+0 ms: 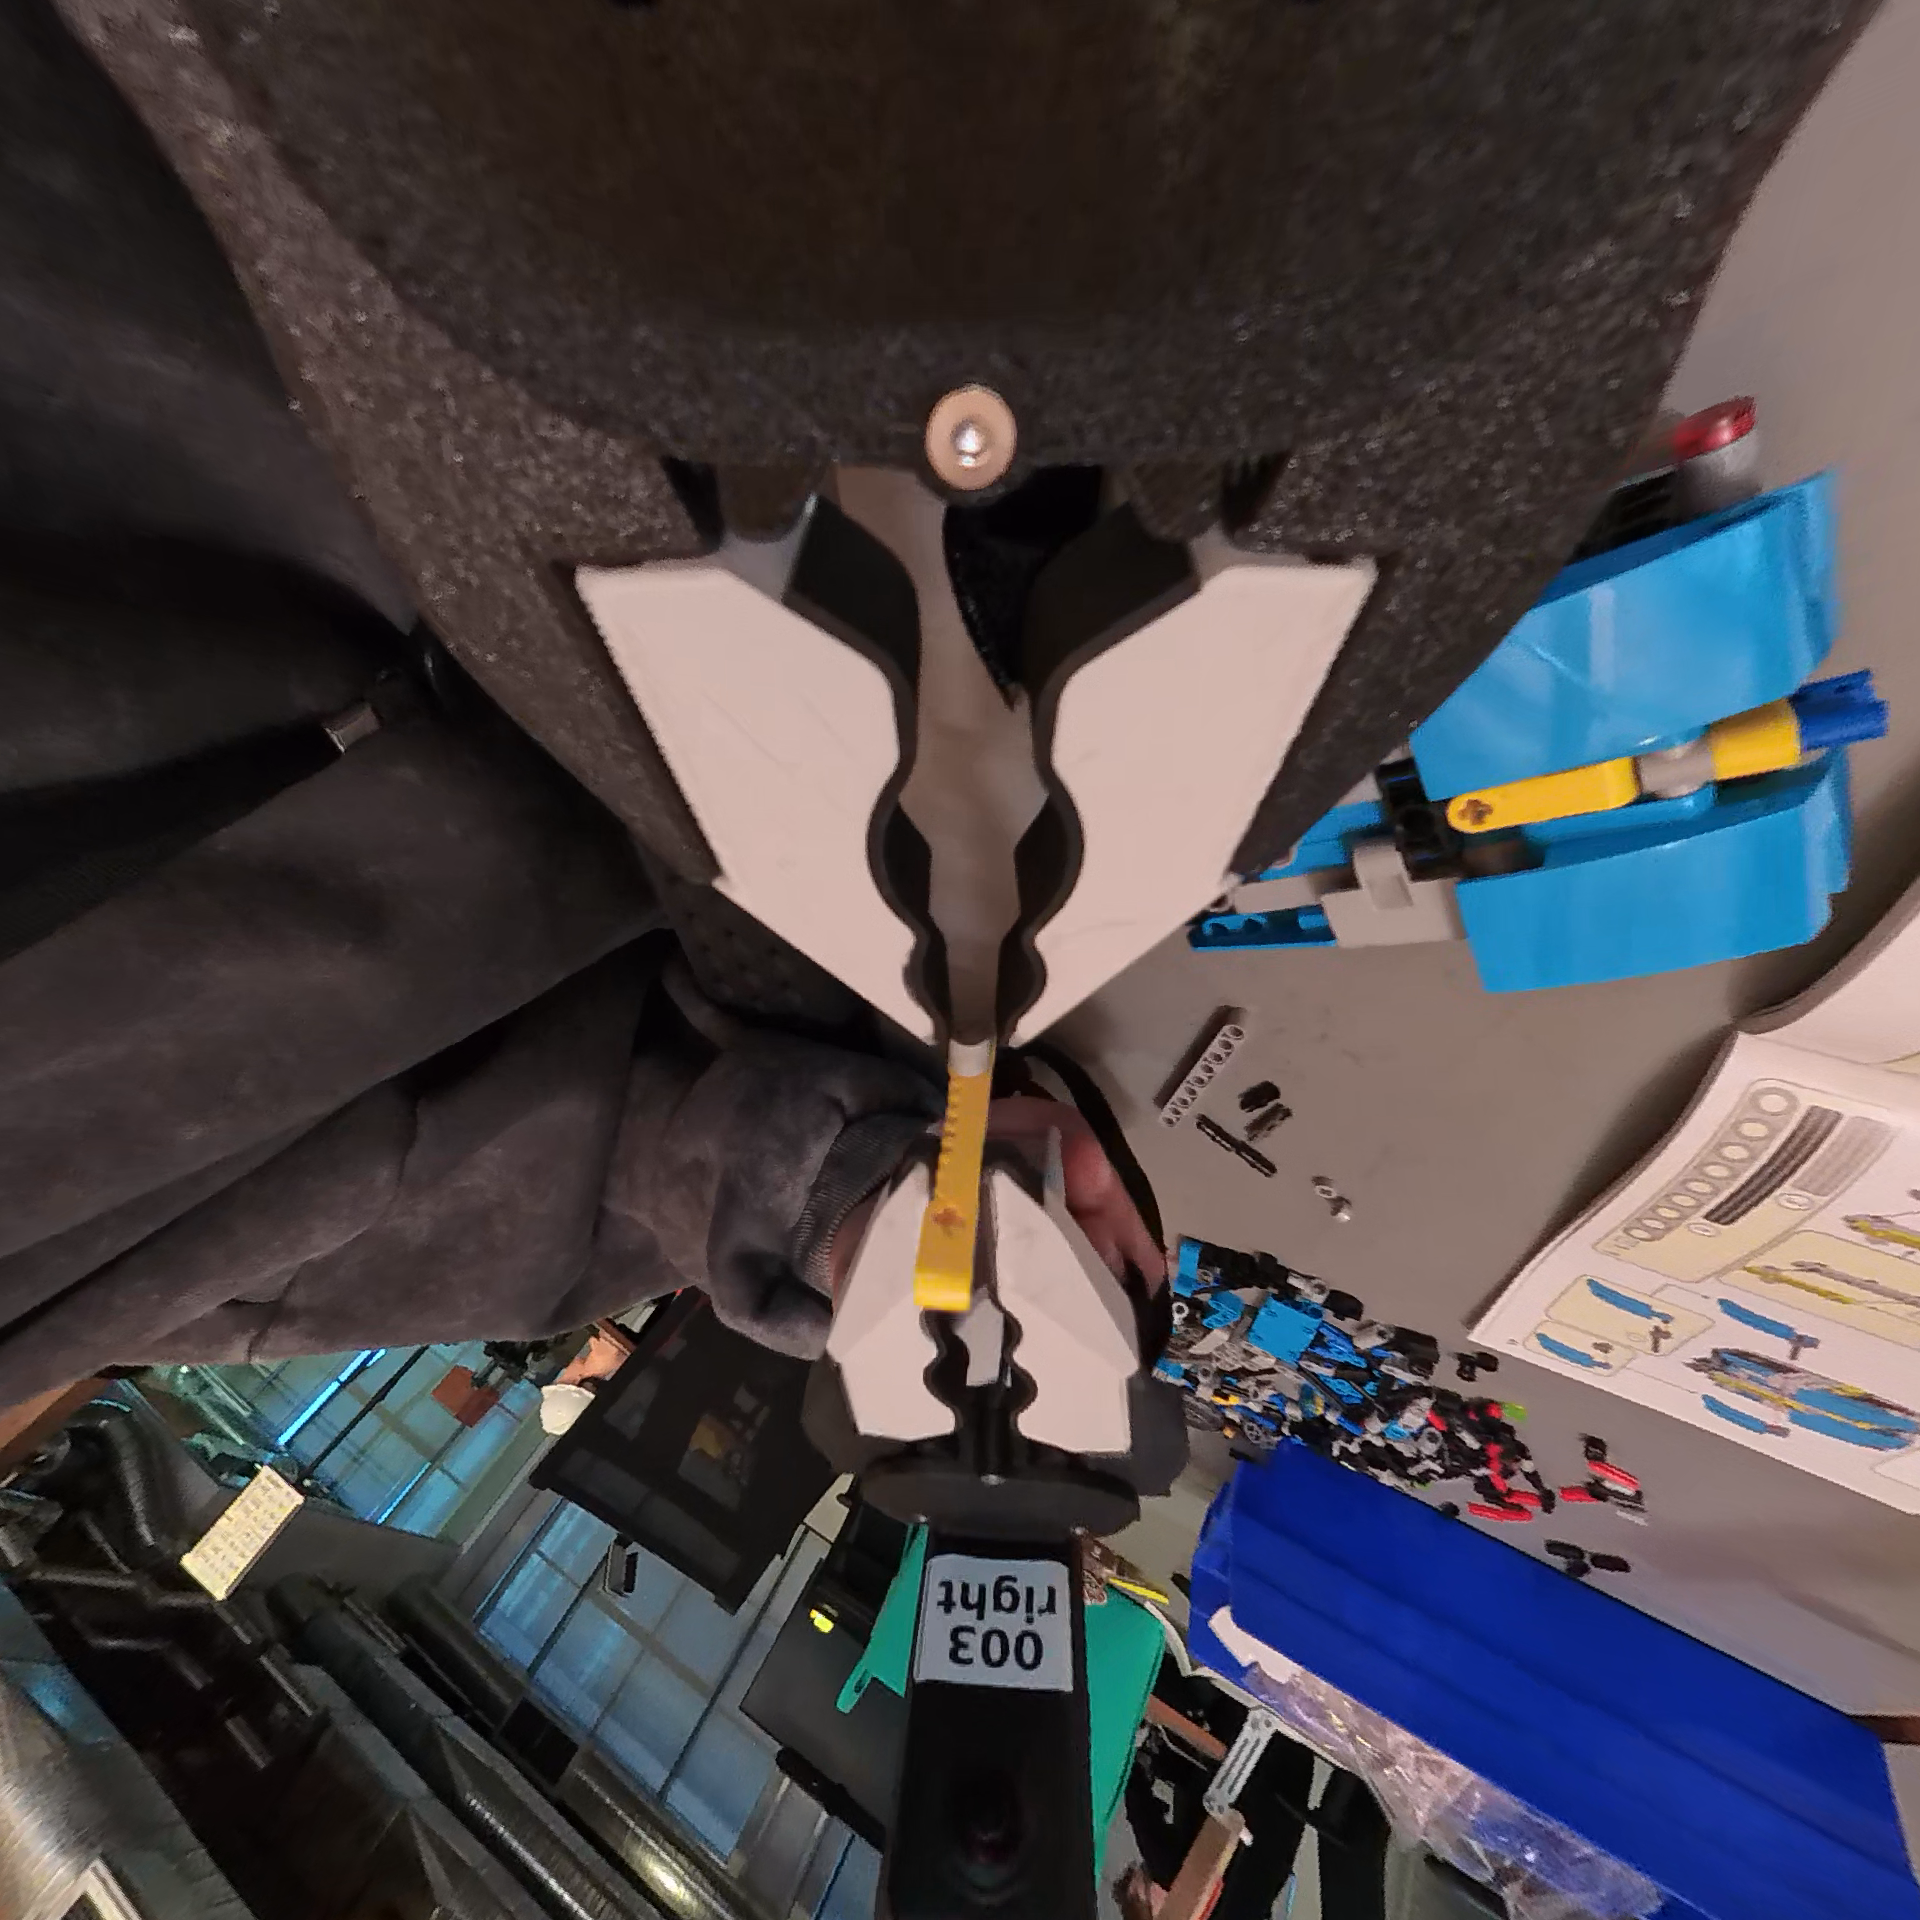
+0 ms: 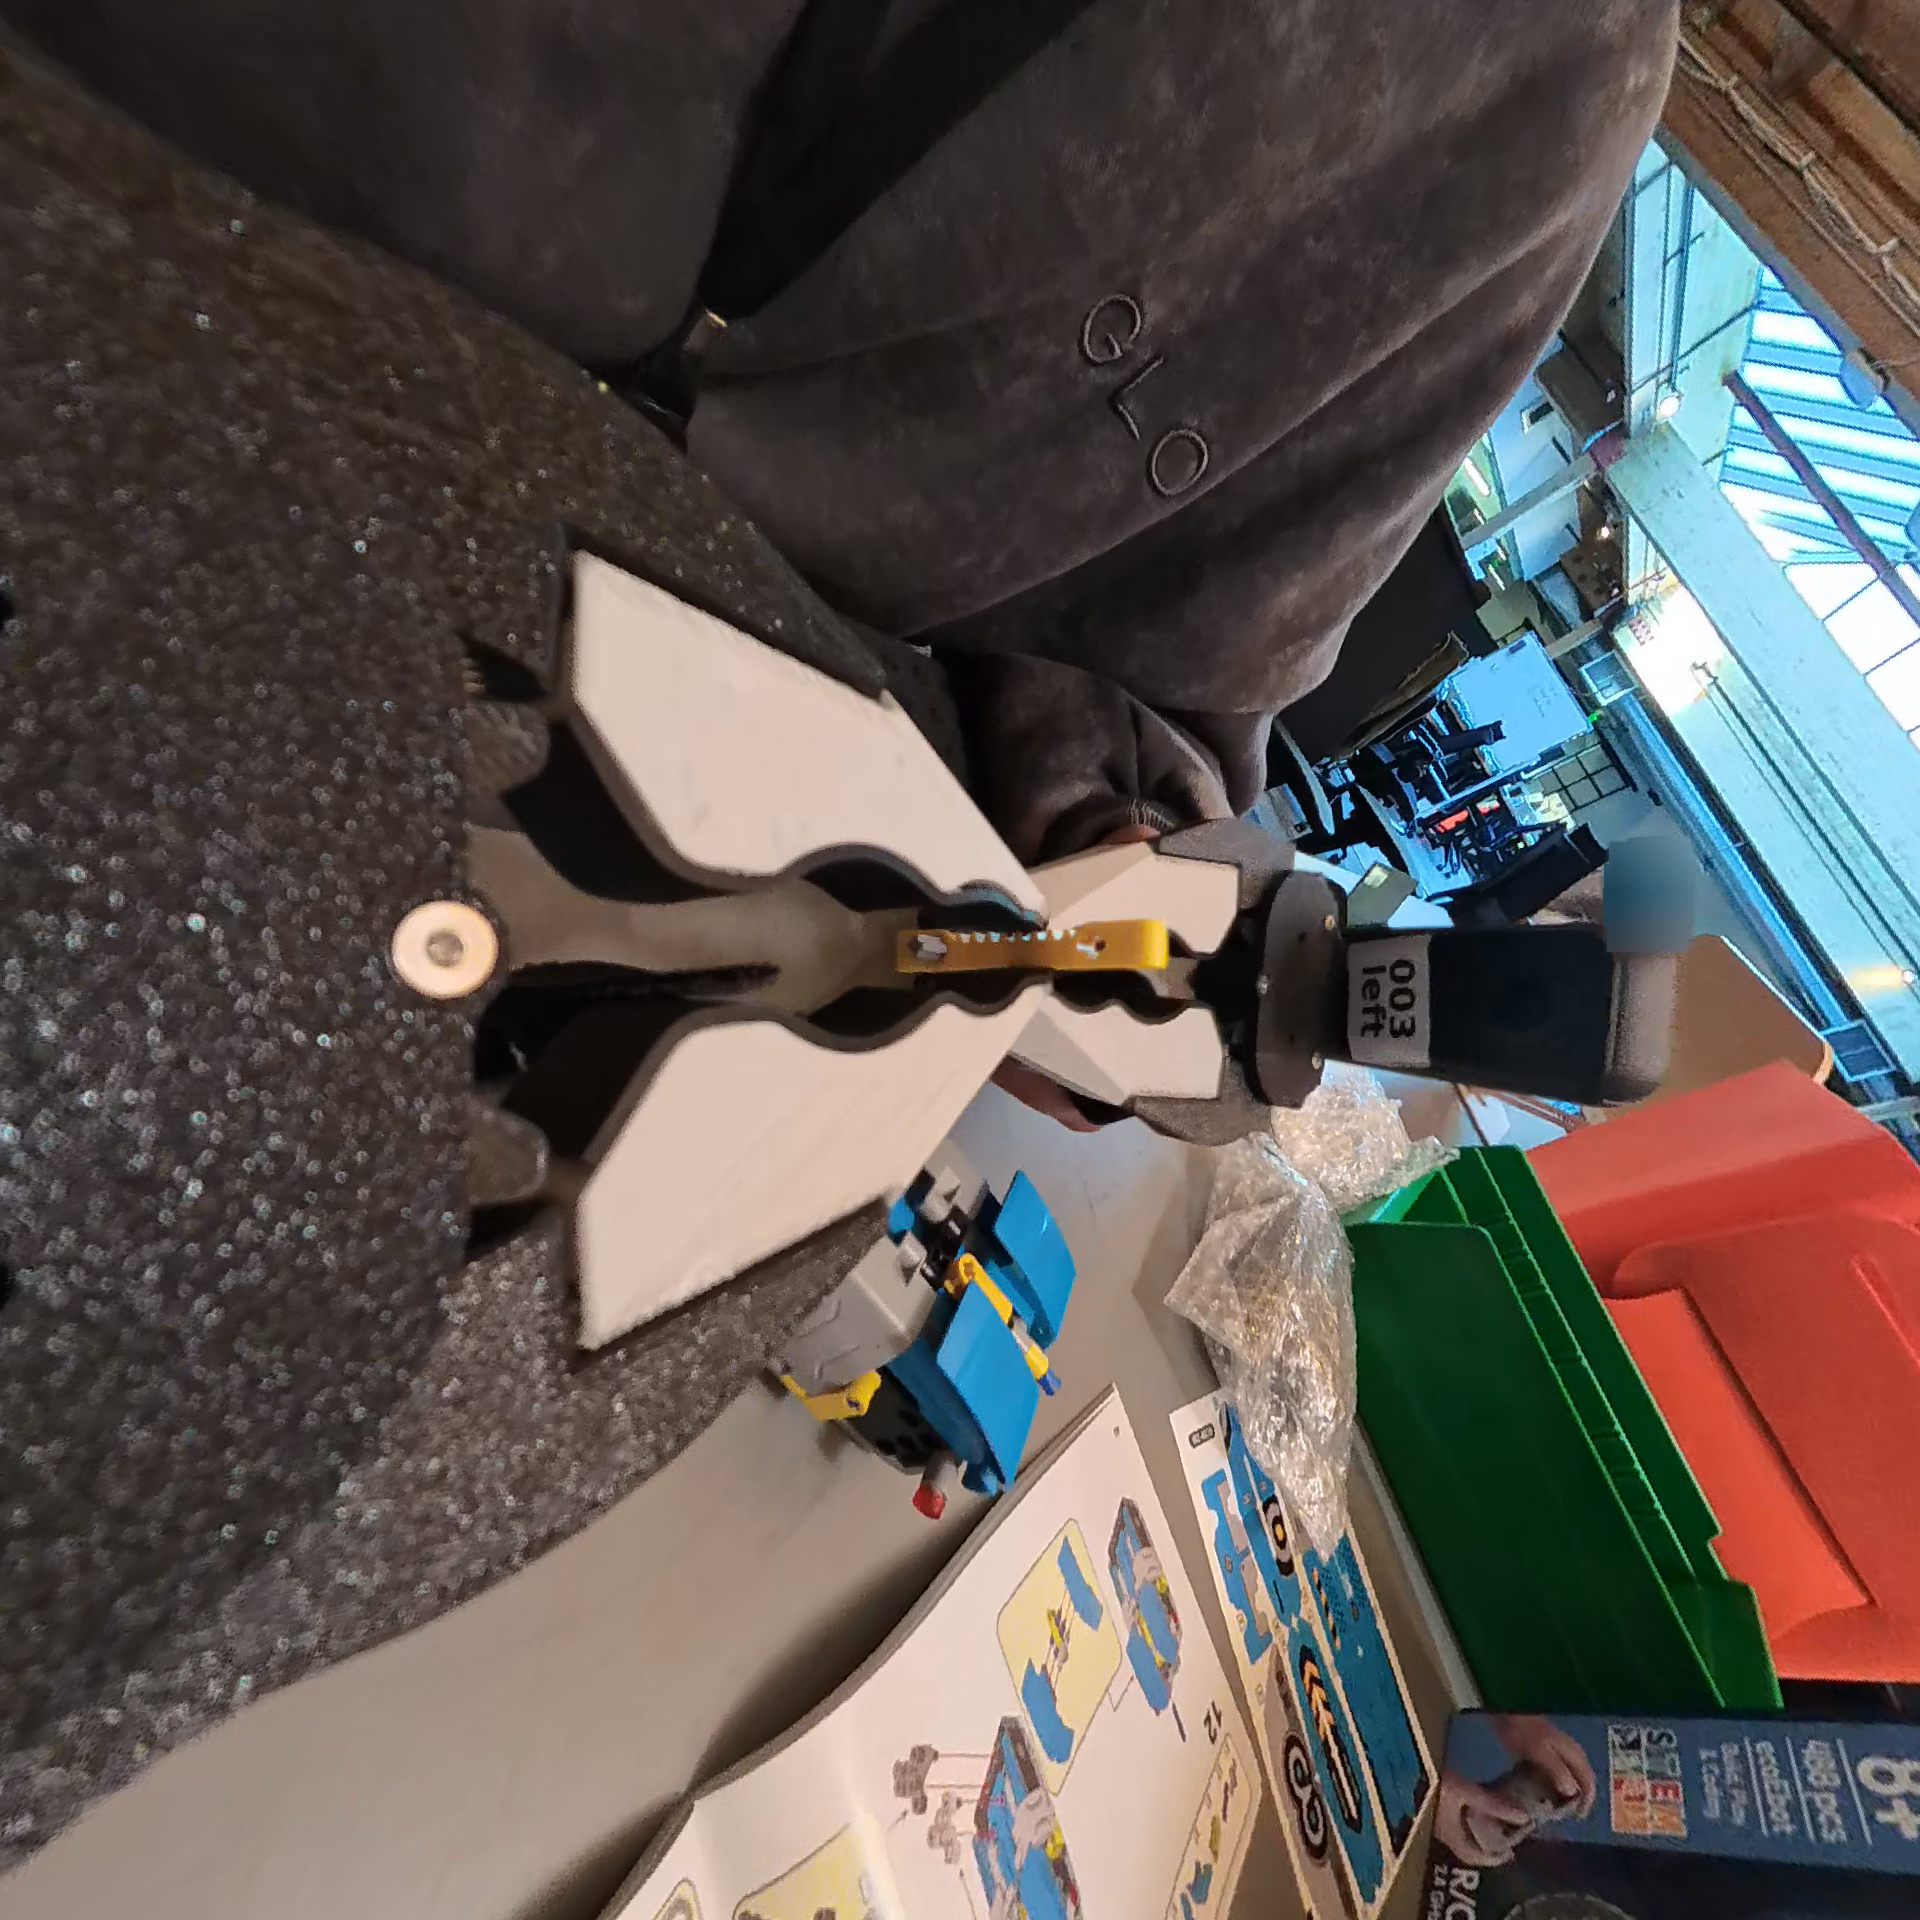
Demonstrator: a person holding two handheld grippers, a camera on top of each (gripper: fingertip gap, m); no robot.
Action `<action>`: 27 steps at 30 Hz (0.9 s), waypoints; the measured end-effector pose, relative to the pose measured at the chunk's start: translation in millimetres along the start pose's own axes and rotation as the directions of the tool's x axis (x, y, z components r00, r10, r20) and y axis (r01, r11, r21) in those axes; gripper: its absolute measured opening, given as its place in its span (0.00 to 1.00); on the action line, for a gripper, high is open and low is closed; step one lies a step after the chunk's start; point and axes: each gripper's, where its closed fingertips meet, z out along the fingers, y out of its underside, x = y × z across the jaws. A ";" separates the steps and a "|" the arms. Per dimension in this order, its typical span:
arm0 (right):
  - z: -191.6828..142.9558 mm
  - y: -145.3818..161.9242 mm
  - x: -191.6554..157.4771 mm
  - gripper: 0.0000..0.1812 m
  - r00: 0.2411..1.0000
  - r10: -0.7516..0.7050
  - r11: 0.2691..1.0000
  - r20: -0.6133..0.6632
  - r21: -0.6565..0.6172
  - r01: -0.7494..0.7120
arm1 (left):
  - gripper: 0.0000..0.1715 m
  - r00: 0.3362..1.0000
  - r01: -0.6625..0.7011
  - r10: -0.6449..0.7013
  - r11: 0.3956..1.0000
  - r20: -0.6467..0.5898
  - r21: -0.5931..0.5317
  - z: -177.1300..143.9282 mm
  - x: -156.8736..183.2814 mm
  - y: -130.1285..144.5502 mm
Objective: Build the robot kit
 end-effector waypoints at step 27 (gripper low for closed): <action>4.6 -8.7 3.1 0.04 0.999 0.043 0.997 -0.004 0.064 -0.042 | 0.04 1.000 0.007 -0.008 0.999 0.013 0.054 -4.0 -1.3 -7.3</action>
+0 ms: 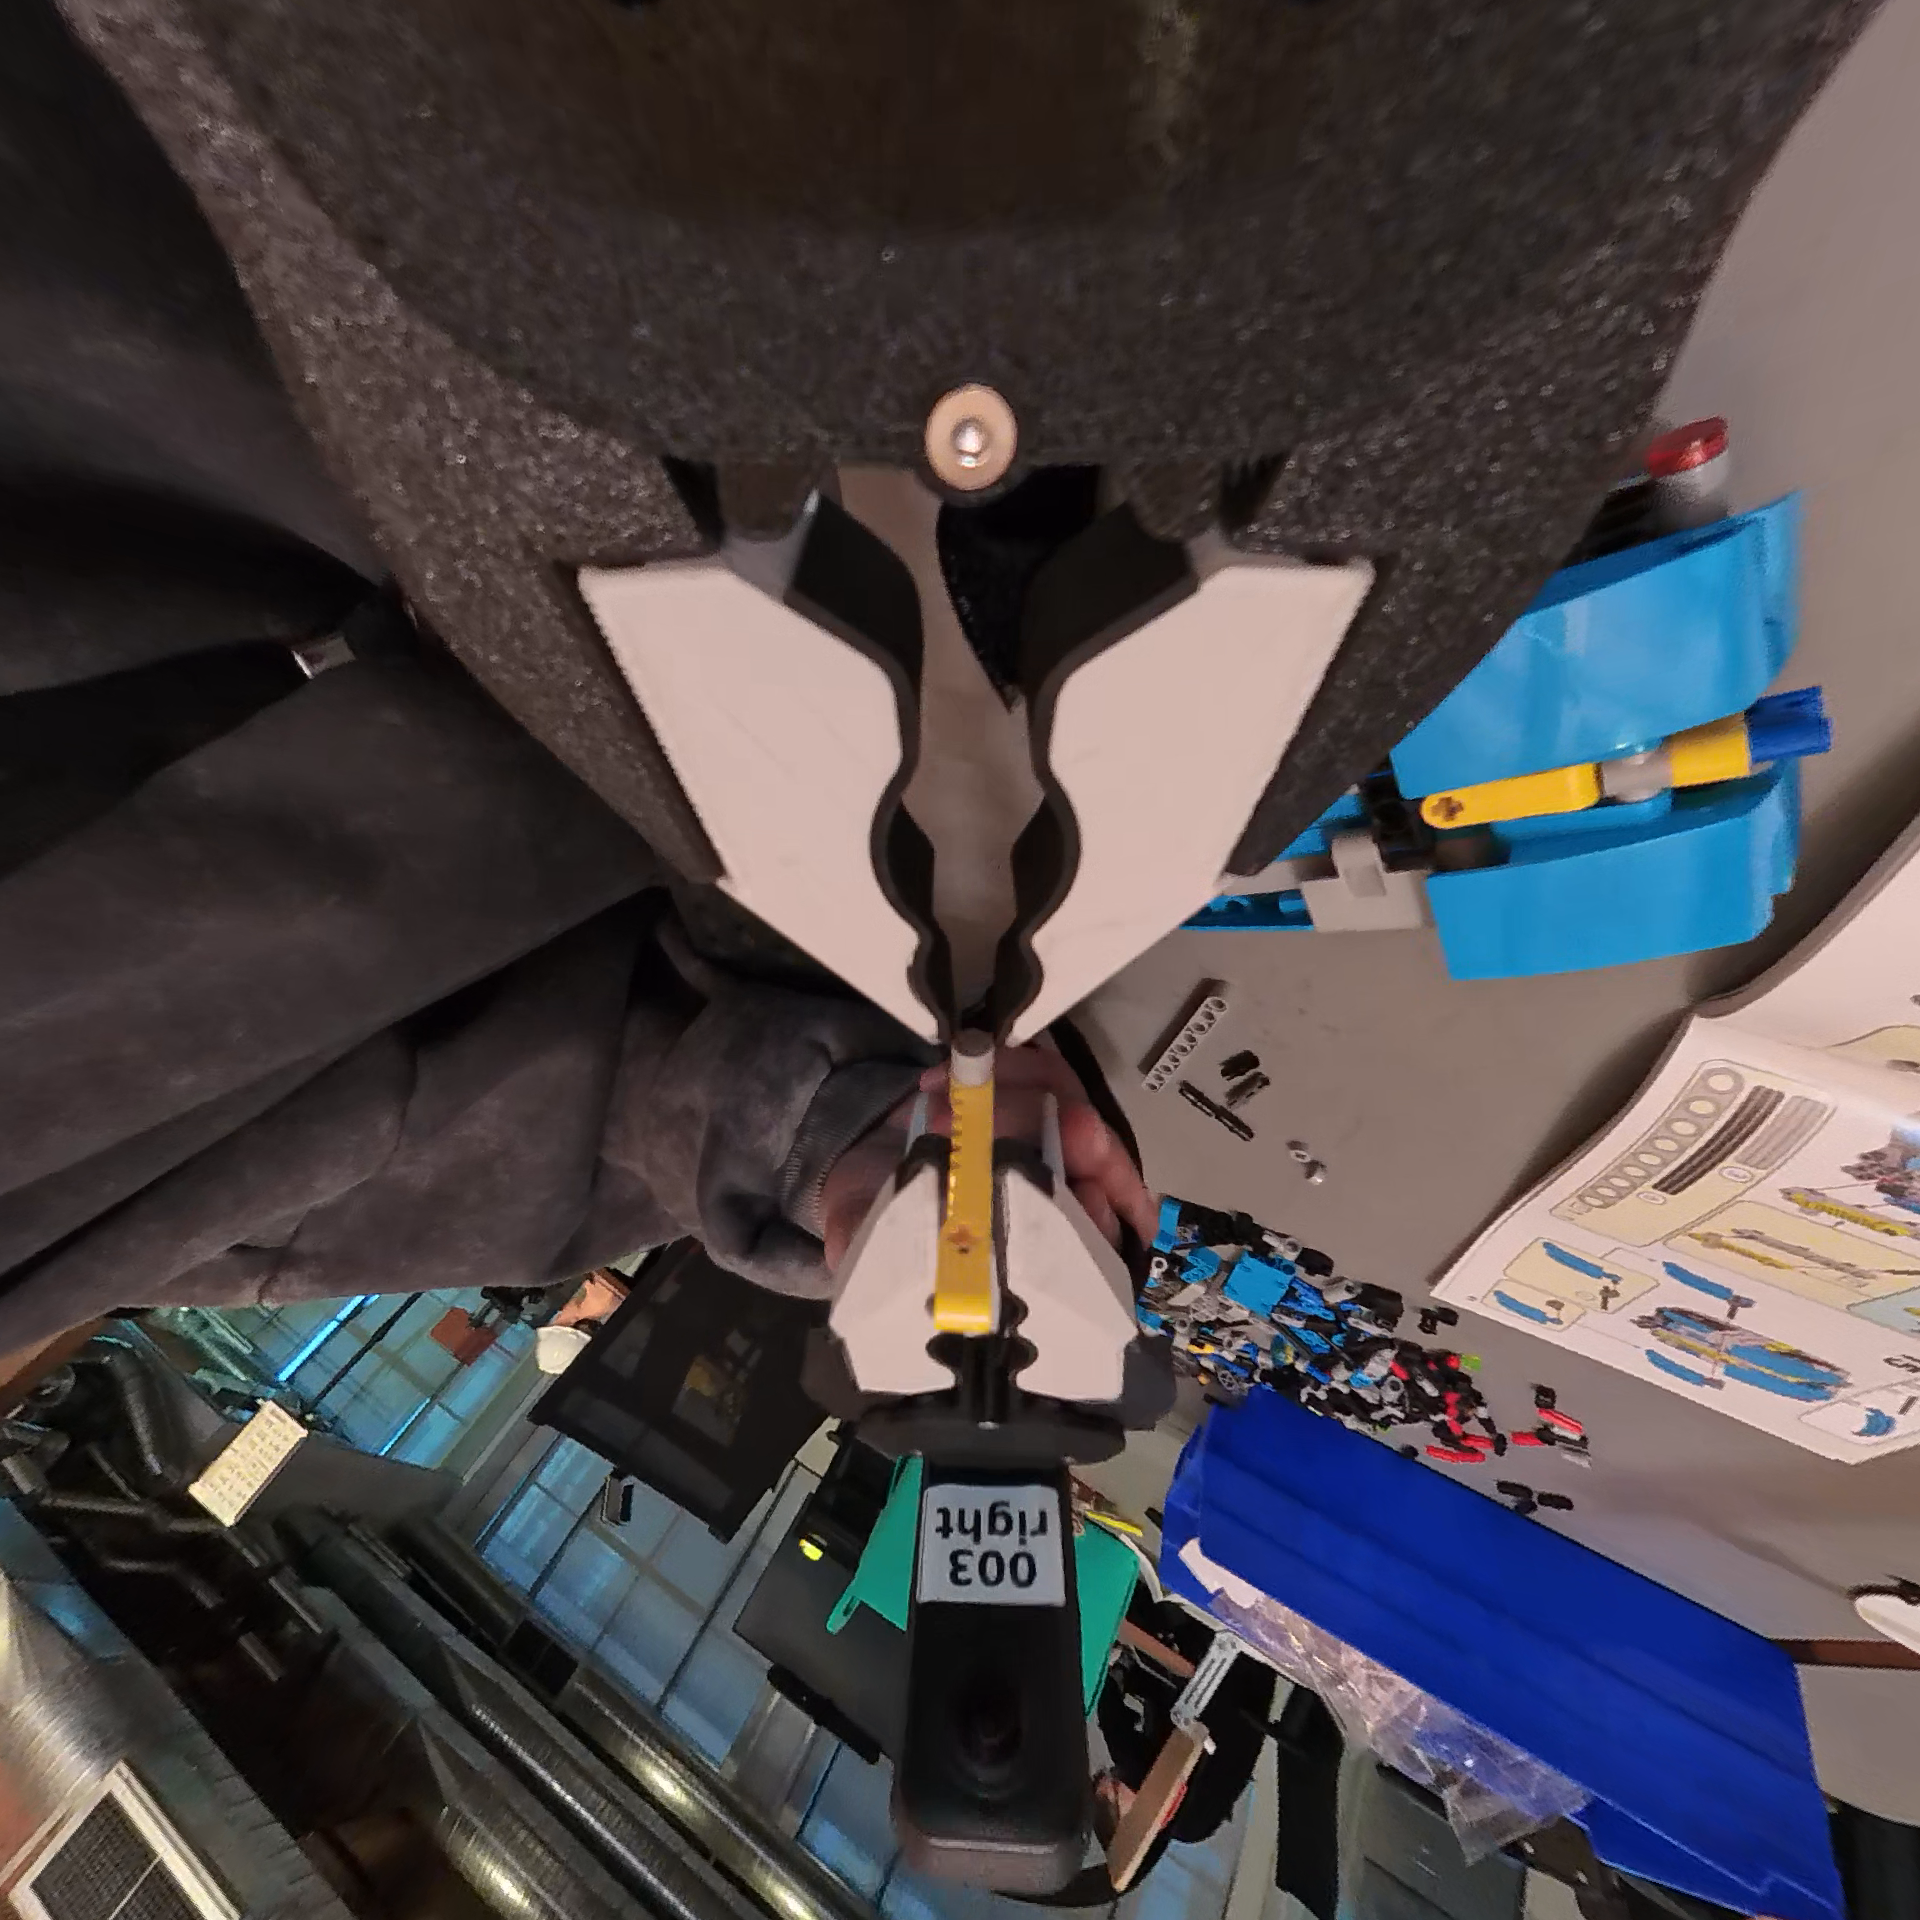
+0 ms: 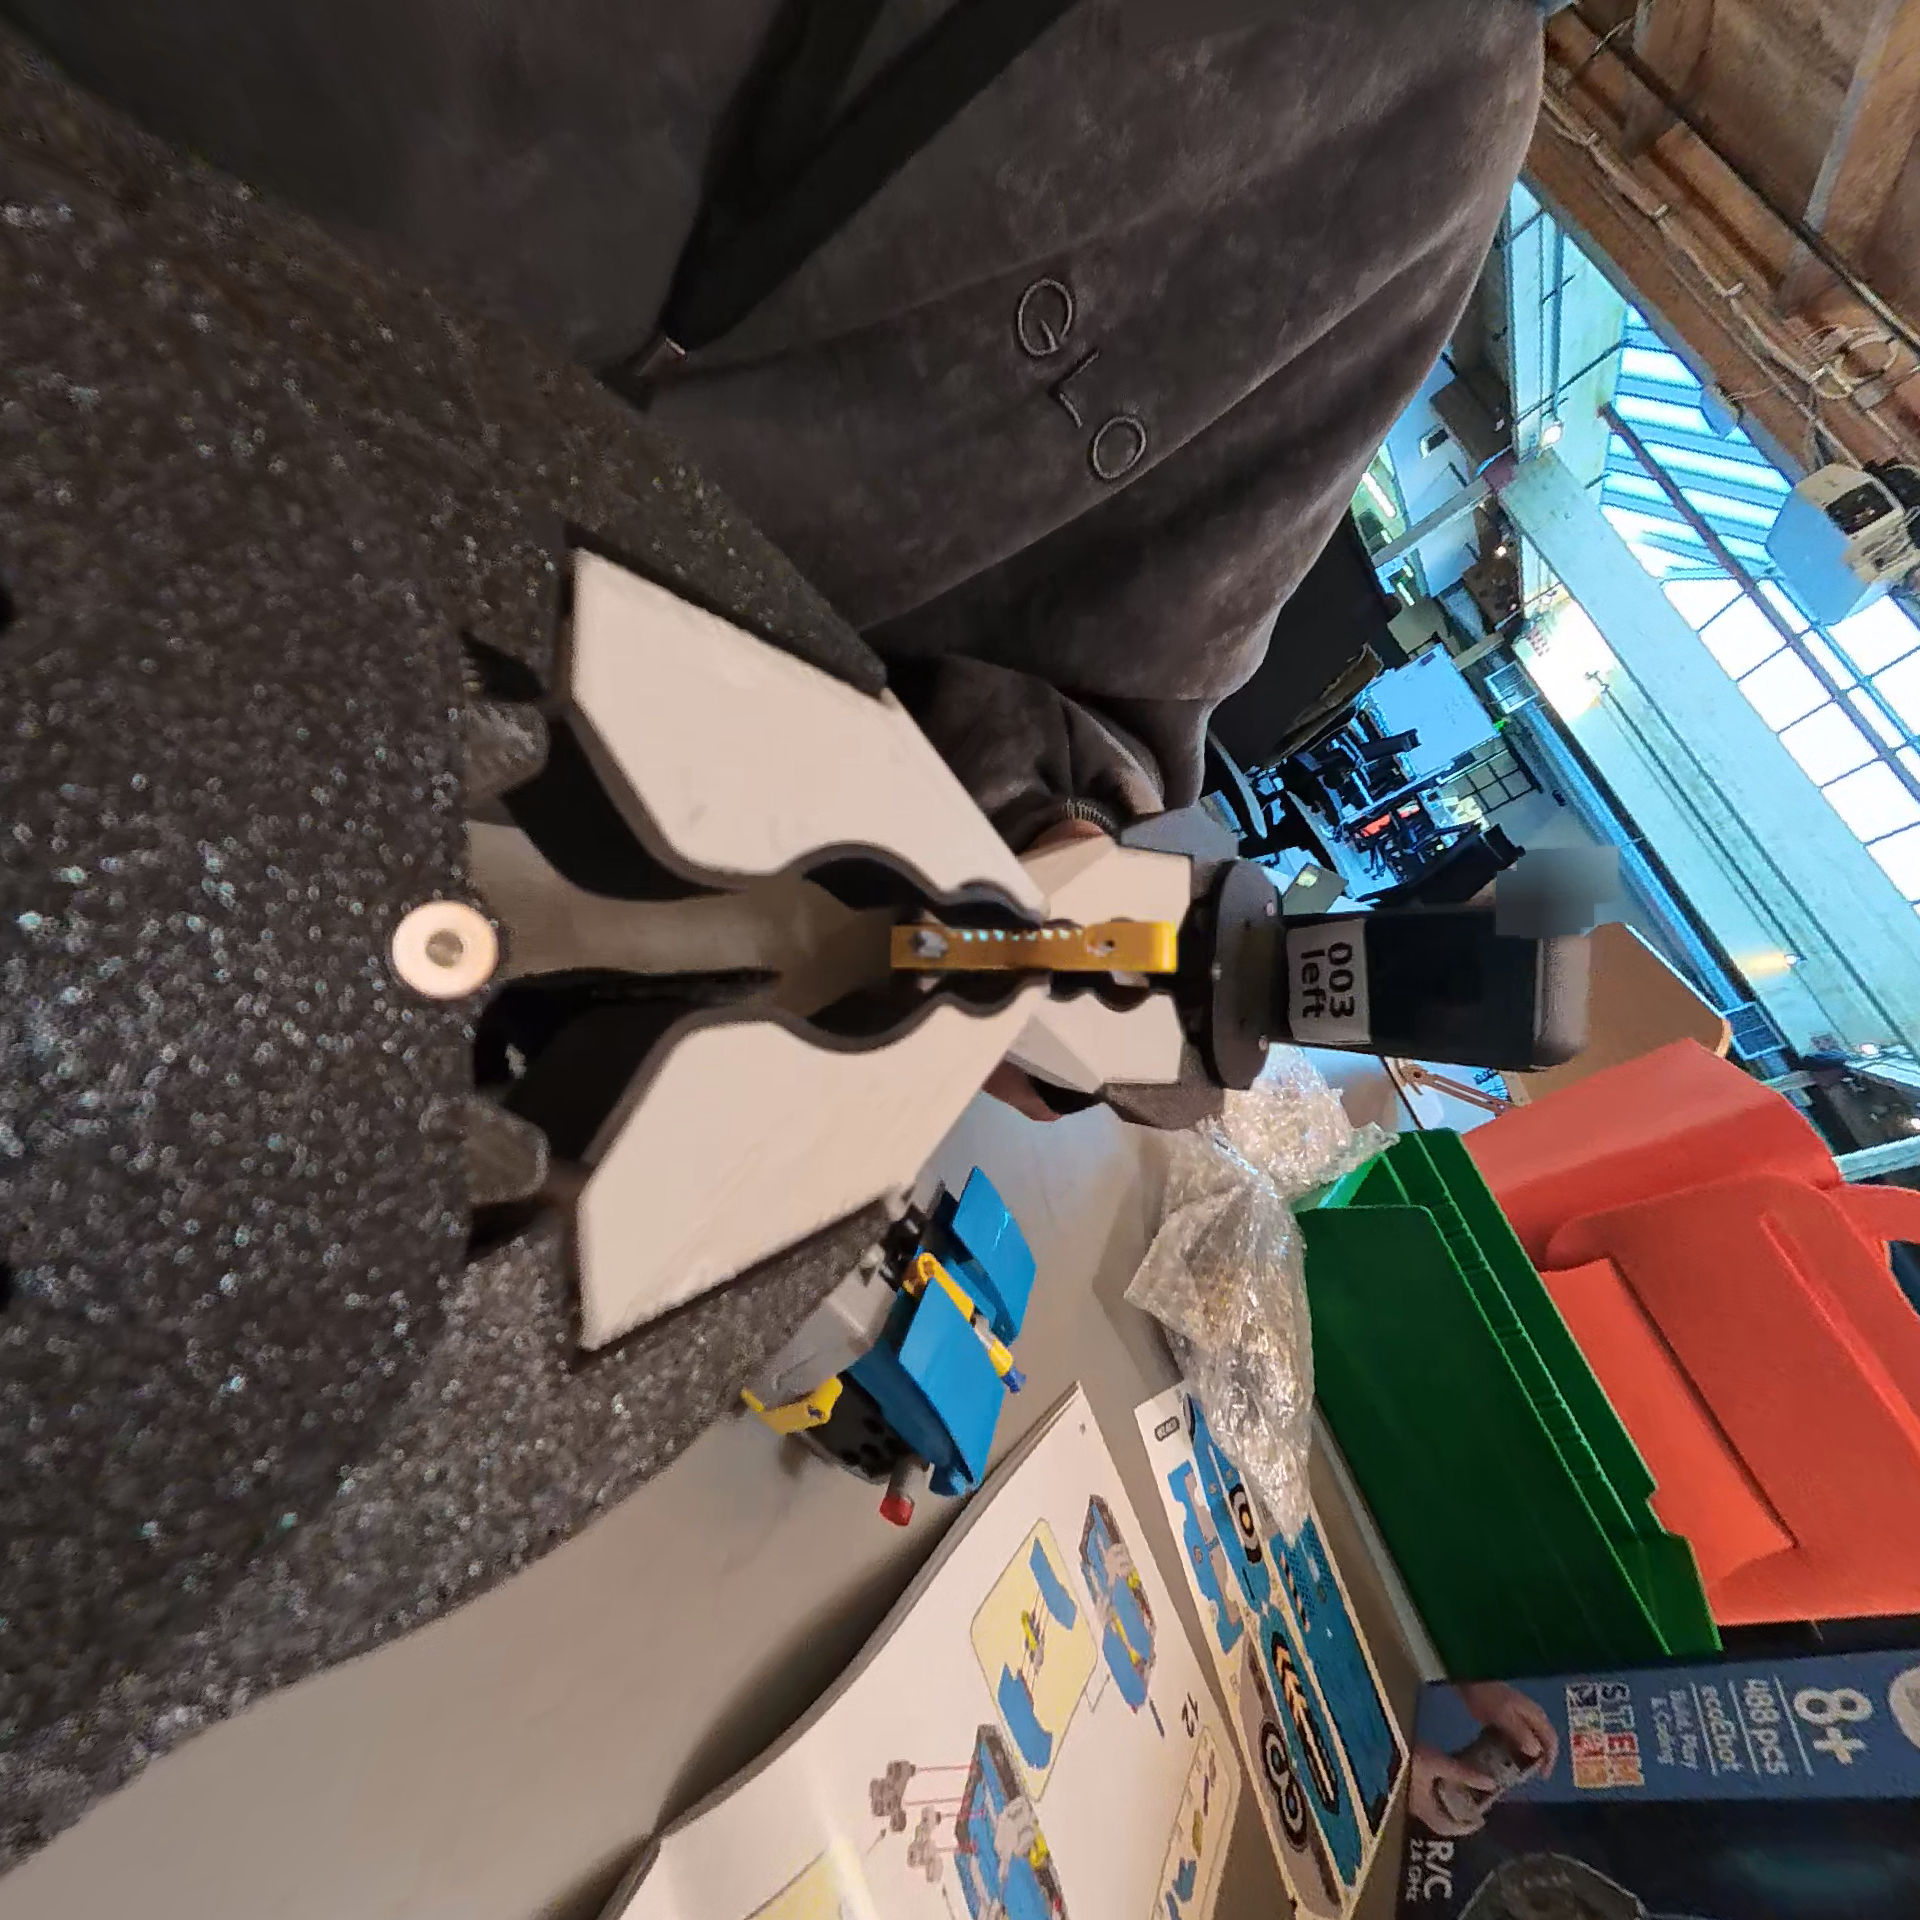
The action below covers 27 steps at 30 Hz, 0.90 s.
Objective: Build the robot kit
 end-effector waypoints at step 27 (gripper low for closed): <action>7.2 -1.6 -0.5 0.03 0.998 0.055 0.998 0.001 0.033 -0.055 | 0.04 1.000 -0.008 0.009 0.997 -0.004 0.076 -6.2 2.2 -13.9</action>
